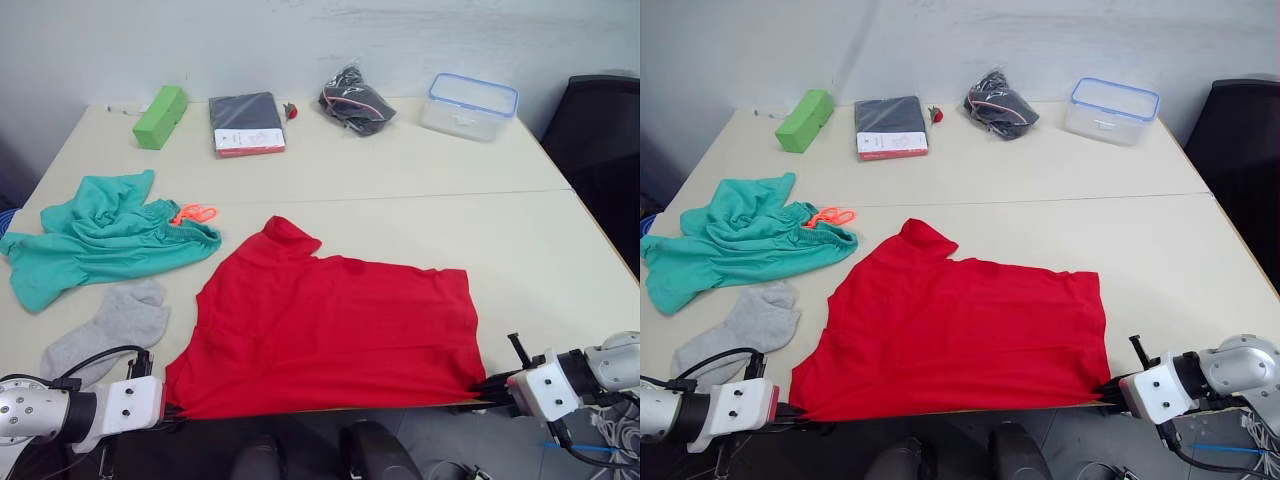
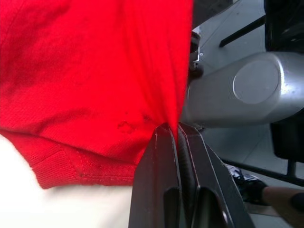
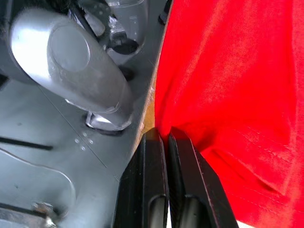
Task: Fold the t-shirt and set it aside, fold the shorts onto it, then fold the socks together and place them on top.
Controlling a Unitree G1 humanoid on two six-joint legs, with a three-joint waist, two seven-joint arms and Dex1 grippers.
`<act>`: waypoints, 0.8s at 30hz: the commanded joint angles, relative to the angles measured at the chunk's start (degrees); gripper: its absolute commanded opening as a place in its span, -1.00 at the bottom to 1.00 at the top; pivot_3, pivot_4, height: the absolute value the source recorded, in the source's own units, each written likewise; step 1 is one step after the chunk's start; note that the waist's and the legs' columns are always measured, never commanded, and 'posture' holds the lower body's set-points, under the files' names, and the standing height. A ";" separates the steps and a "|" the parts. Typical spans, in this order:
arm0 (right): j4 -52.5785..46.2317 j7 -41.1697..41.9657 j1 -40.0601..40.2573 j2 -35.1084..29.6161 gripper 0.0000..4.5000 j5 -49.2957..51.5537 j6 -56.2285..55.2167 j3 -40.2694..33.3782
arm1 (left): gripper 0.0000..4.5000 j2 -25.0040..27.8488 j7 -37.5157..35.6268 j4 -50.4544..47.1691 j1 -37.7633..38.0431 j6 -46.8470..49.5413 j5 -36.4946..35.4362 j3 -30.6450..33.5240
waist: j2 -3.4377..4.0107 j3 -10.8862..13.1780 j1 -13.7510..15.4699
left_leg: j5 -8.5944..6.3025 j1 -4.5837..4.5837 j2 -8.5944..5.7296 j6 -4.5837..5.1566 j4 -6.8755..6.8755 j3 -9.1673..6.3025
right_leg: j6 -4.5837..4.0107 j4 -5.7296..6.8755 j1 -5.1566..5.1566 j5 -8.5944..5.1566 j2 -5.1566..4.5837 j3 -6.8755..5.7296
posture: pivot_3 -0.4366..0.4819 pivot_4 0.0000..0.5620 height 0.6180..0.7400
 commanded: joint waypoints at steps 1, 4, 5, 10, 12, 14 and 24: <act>2.80 -1.48 0.36 0.19 -1.00 -2.22 -1.48 -1.85 | -0.99 -0.52 0.99 -1.11 0.55 2.88 2.42 -2.20 | -0.07 -0.04 0.15 | 0.00 0.00 -0.01 0.00 0.00 0.00 | 0.00 -0.01 0.01 0.00 0.00 0.00 | -0.05 -0.47 1.00; 0.55 -0.76 2.87 -1.15 -1.00 0.35 0.21 -2.54 | -0.99 -1.30 1.01 -3.94 0.63 7.13 -0.36 -1.19 | -0.07 -0.04 0.62 | -0.02 0.00 -0.02 0.03 0.00 0.00 | 0.01 -0.03 0.03 0.00 -0.03 0.00 | -0.05 -0.47 1.00; -0.24 -0.40 3.54 -1.54 -1.00 0.97 0.60 -2.88 | -0.99 -1.54 0.69 -4.96 0.97 8.42 -1.50 -0.41 | -0.07 -0.04 0.88 | -0.02 -0.01 -0.02 0.03 0.00 0.00 | 0.01 -0.04 0.03 0.00 -0.03 0.00 | -0.05 -0.47 1.00; -3.51 1.52 6.40 -3.26 -0.79 4.25 4.75 -4.74 | -0.79 -2.78 -1.00 -9.06 1.02 17.45 -9.74 4.42 | -0.23 0.06 1.49 | -0.04 -0.14 -0.01 0.03 0.00 -0.04 | 0.01 -0.05 -0.12 0.00 -0.03 -0.03 | -0.05 -0.47 1.00; -5.72 2.29 7.90 -3.64 -0.54 6.63 7.63 -5.91 | -0.56 -2.92 -2.06 -10.85 0.76 21.58 -14.04 6.62 | -0.26 0.10 1.72 | -0.05 -0.31 0.00 0.02 0.02 -0.17 | 0.00 -0.07 -0.22 0.00 -0.03 -0.14 | -0.05 -0.47 1.00; -8.58 2.87 8.81 -3.88 -0.26 9.15 11.02 -7.01 | -0.29 -3.09 -1.75 -12.07 -0.91 25.63 -18.17 8.13 | -0.25 0.10 1.79 | -0.05 -0.48 0.00 0.01 0.12 -0.31 | 0.00 -0.08 -0.30 0.00 -0.03 -0.25 | -0.05 -0.47 1.00; -28.12 0.07 9.43 -3.85 0.80 28.91 43.48 -16.20 | 0.93 -1.90 6.49 -13.25 -19.96 44.16 -37.85 7.61 | -0.15 0.18 2.46 | -0.06 -0.88 -0.01 -0.02 0.24 -0.49 | 0.07 -0.02 -0.60 0.04 0.00 -0.36 | -0.05 -0.47 1.00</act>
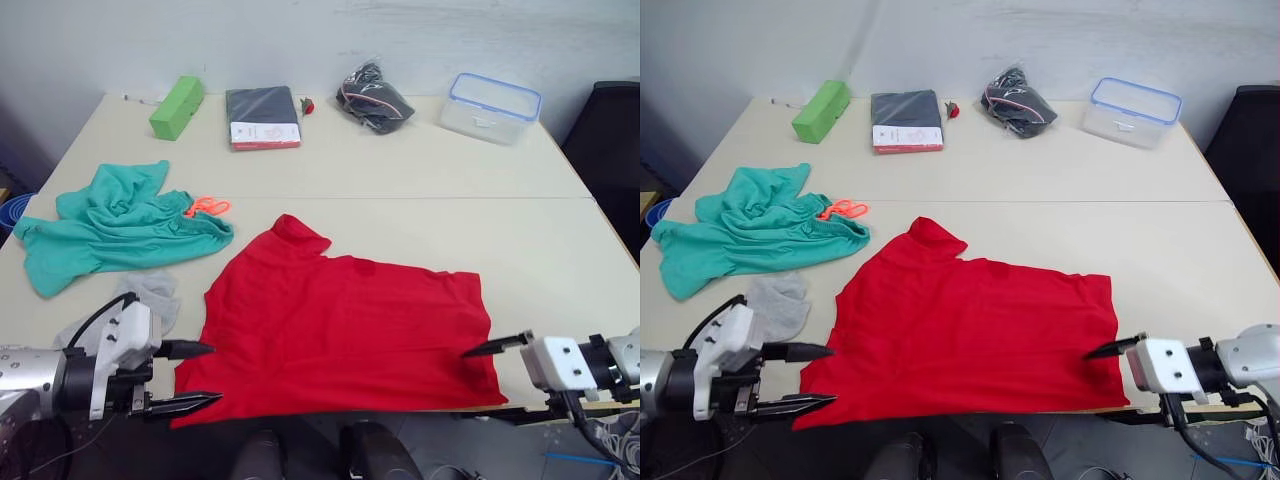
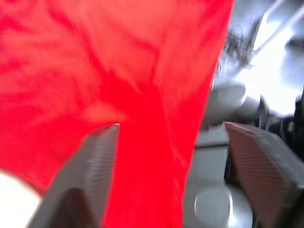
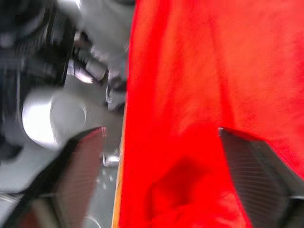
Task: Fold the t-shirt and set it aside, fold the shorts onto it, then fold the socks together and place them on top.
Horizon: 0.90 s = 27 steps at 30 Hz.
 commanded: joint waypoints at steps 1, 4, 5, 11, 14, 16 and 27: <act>-6.82 -3.19 -1.19 1.15 0.80 6.06 9.66 -2.32 | 0.93 0.31 4.00 -0.43 -5.04 2.86 -1.85 -3.62 | 0.00 0.00 0.21 | 0.00 -0.05 0.00 0.00 0.01 0.00 | 0.00 0.01 -0.06 0.00 0.00 0.00 | -0.05 -0.47 1.00; -10.17 -6.53 -3.74 4.30 0.61 5.70 13.82 0.03 | 0.73 0.93 3.60 0.52 -7.57 -0.90 4.24 -11.27 | -0.02 0.01 0.32 | 0.01 -0.24 -0.04 -0.02 0.03 0.00 | 0.06 0.02 -0.25 0.03 0.00 0.02 | -0.05 -0.47 1.00; -10.97 -7.18 -4.30 5.20 0.50 4.88 14.66 0.83 | 0.62 0.92 3.46 1.02 -8.20 -1.85 5.67 -13.36 | -0.02 0.01 0.32 | 0.01 -0.31 -0.06 -0.03 0.04 0.02 | 0.06 0.03 -0.32 0.03 -0.01 0.06 | -0.05 -0.47 1.00; -8.29 -11.47 -5.99 10.92 -0.46 -14.58 7.18 10.68 | -0.25 0.71 3.56 5.98 -13.09 -13.11 21.96 -29.83 | -0.03 0.00 0.46 | 0.05 -0.90 -0.09 -0.04 0.11 0.03 | 0.09 0.07 -0.92 0.05 0.00 0.07 | -0.05 -0.47 1.00; -6.50 -11.75 -5.18 12.21 -0.94 -18.99 4.22 12.54 | -0.68 -0.12 3.59 8.06 -14.70 -16.06 25.91 -33.89 | -0.03 0.00 0.55 | 0.12 -1.23 -0.13 -0.10 0.20 0.10 | 0.12 0.23 -1.35 0.07 -0.04 0.12 | -0.05 -0.47 1.00; -5.18 -11.86 -4.87 12.79 -1.00 -21.23 2.67 13.33 | -0.97 -0.55 3.35 9.55 -15.32 -17.63 27.79 -35.56 | -0.04 -0.01 0.53 | 0.26 -1.35 -0.12 -0.32 0.29 0.10 | 0.12 0.32 -1.47 0.07 -0.01 0.12 | -0.05 -0.47 1.00; 14.55 -12.08 -3.62 10.32 -1.00 -26.58 -6.44 8.65 | -0.99 -0.57 2.31 16.71 -13.30 -26.88 33.73 -37.82 | -0.34 -0.38 0.46 | 0.01 0.13 -0.09 0.13 -0.02 0.10 | 0.14 -0.16 0.40 0.08 -0.08 0.11 | -0.05 -0.47 1.00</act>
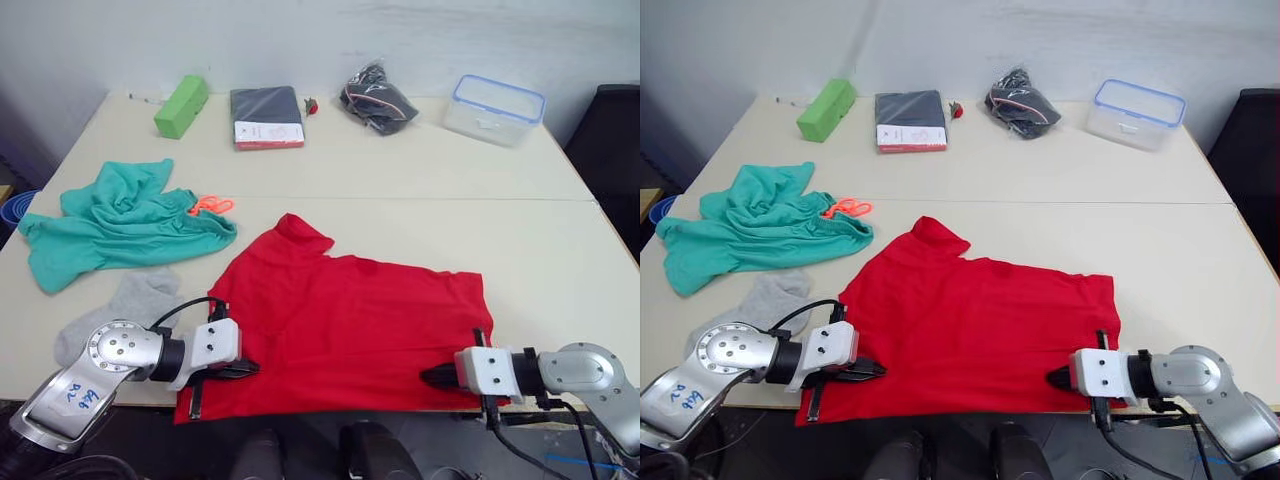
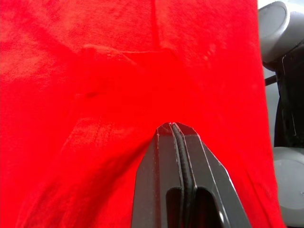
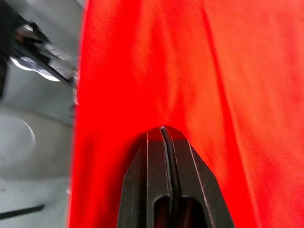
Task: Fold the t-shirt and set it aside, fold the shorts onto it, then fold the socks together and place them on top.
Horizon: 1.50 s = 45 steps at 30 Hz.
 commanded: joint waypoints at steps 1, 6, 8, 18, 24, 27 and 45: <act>11.25 0.13 0.27 -1.62 -1.00 -2.75 -0.13 -2.25 | -0.99 -0.06 0.20 4.96 2.06 -2.86 4.38 -1.40 | -0.10 -0.32 0.03 | -0.05 0.06 0.02 0.02 -0.08 -0.03 | -0.01 -0.18 0.17 -0.01 0.00 -0.03 | -0.05 -0.47 1.00; 18.67 1.78 -2.90 -1.97 -1.00 -1.07 -0.19 -4.03 | -0.99 -0.17 0.90 8.70 2.70 -6.65 6.52 -1.81 | -0.09 -1.07 0.03 | -0.10 0.04 0.00 0.07 -0.06 -0.04 | -0.01 -0.26 0.19 0.00 -0.12 -0.05 | -0.05 -0.47 1.00; 20.96 2.37 -3.88 -2.38 -1.00 -1.10 -1.29 -4.73 | -0.99 -0.24 0.99 9.45 2.71 -7.34 6.35 -1.55 | 0.04 -1.22 0.03 | -0.10 0.04 0.01 0.08 -0.08 -0.04 | -0.02 -0.28 0.19 0.00 -0.11 -0.06 | -0.05 -0.47 1.00; -0.42 6.59 -6.36 -1.90 -1.00 25.42 25.52 -14.76 | -0.99 -2.43 1.71 7.25 1.61 -1.49 0.79 2.27 | 1.47 -0.89 -0.22 | -0.11 -0.11 0.02 0.13 -0.09 -0.05 | 0.00 -0.19 0.02 0.00 -0.09 -0.05 | -0.05 -0.47 1.00; -1.04 -4.14 -16.61 4.41 -1.00 21.75 30.84 -11.53 | -0.82 -1.77 -1.23 3.27 0.12 11.30 -13.24 11.98 | 0.87 -0.47 -0.65 | -0.03 -0.34 0.05 -0.01 -0.01 -0.12 | 0.02 0.07 -0.59 0.01 0.01 -0.07 | -0.05 -0.47 1.00; 2.39 -3.90 -20.11 4.82 -1.00 19.34 32.76 -8.97 | -0.44 -2.11 -1.24 4.83 -4.17 16.40 -17.71 15.13 | 0.83 -0.45 0.03 | 0.03 -1.45 -0.08 -0.04 0.25 -0.12 | 0.13 0.46 -1.80 0.08 -0.10 -0.08 | -0.05 -0.47 1.00; 40.22 9.34 -48.66 5.97 0.99 5.79 39.54 4.74 | 1.00 -10.07 -0.23 46.70 -41.91 17.15 -4.40 3.74 | 0.76 -0.32 -0.36 | 0.33 -2.50 -0.10 -0.30 1.02 0.14 | 0.24 1.19 -2.96 0.14 0.02 0.10 | -0.05 -0.47 1.00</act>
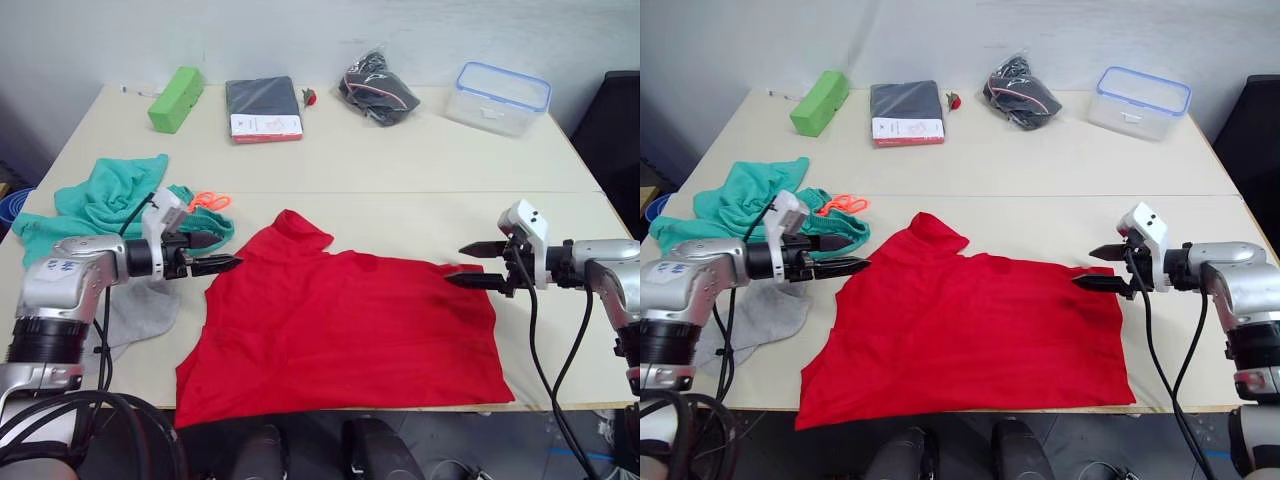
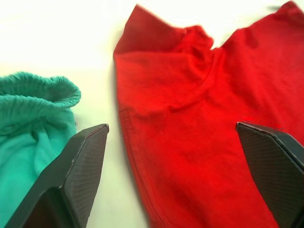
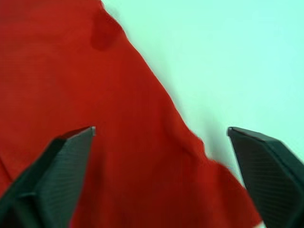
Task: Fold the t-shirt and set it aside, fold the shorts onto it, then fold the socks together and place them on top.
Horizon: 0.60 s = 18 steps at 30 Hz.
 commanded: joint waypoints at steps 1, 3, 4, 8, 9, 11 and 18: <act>6.08 0.70 -4.19 1.34 0.99 -3.63 -0.56 1.15 | 1.00 -1.08 -0.33 6.11 -3.73 -3.54 4.23 -1.56 | -0.01 0.01 -0.12 | 0.01 0.00 0.01 -0.01 0.02 0.03 | 0.00 0.02 -0.02 0.00 0.01 0.02 | -0.05 -0.47 1.00; 8.94 1.08 -6.36 2.45 0.99 -5.09 1.25 2.09 | 1.00 -2.17 -0.79 9.17 -5.57 -4.17 5.12 -1.59 | -0.04 0.02 -0.32 | 0.01 0.00 0.01 -0.02 0.12 0.06 | 0.00 0.14 -0.03 0.00 0.01 0.04 | -0.05 -0.47 1.00; 9.53 1.87 -6.85 2.78 0.99 -5.58 1.84 2.59 | 1.00 -2.43 -1.49 10.02 -5.96 -4.99 5.84 -1.98 | -0.04 0.03 -0.35 | 0.02 0.00 0.01 -0.03 0.14 0.06 | 0.00 0.21 -0.05 0.00 0.01 0.06 | -0.05 -0.47 1.00; 9.03 2.27 -5.46 3.94 0.92 -8.40 -1.22 3.88 | 1.00 -3.64 -2.38 13.99 -6.89 -8.17 8.92 -3.33 | -0.04 0.02 -0.49 | 0.03 0.00 0.02 -0.05 0.15 0.05 | 0.00 0.30 -0.07 0.00 0.00 0.04 | -0.05 -0.47 1.00; 9.15 1.85 -5.32 4.29 0.82 -8.98 -1.30 3.96 | 1.00 -4.00 -2.36 15.32 -7.27 -8.63 9.46 -3.35 | -0.05 0.02 -0.49 | 0.03 0.00 0.02 -0.05 0.16 0.05 | 0.00 0.31 -0.07 0.00 0.00 0.03 | -0.05 -0.47 1.00; 9.49 1.37 -5.41 4.99 0.60 -9.49 -0.80 3.55 | 1.00 -4.74 -2.38 18.01 -8.22 -9.12 10.13 -3.08 | -0.08 0.00 -0.54 | 0.03 0.02 0.02 -0.06 0.23 0.04 | 0.00 0.35 -0.05 0.00 -0.01 0.02 | -0.05 -0.47 1.00; 9.18 1.37 -4.79 5.75 -0.46 -10.21 -1.42 2.43 | 0.19 -8.16 -2.61 23.84 -10.76 -8.31 12.00 -3.32 | -0.09 -0.01 -0.60 | 0.05 0.11 0.00 -0.08 0.34 0.04 | 0.00 0.55 0.03 0.00 -0.02 0.03 | -0.05 -0.47 1.00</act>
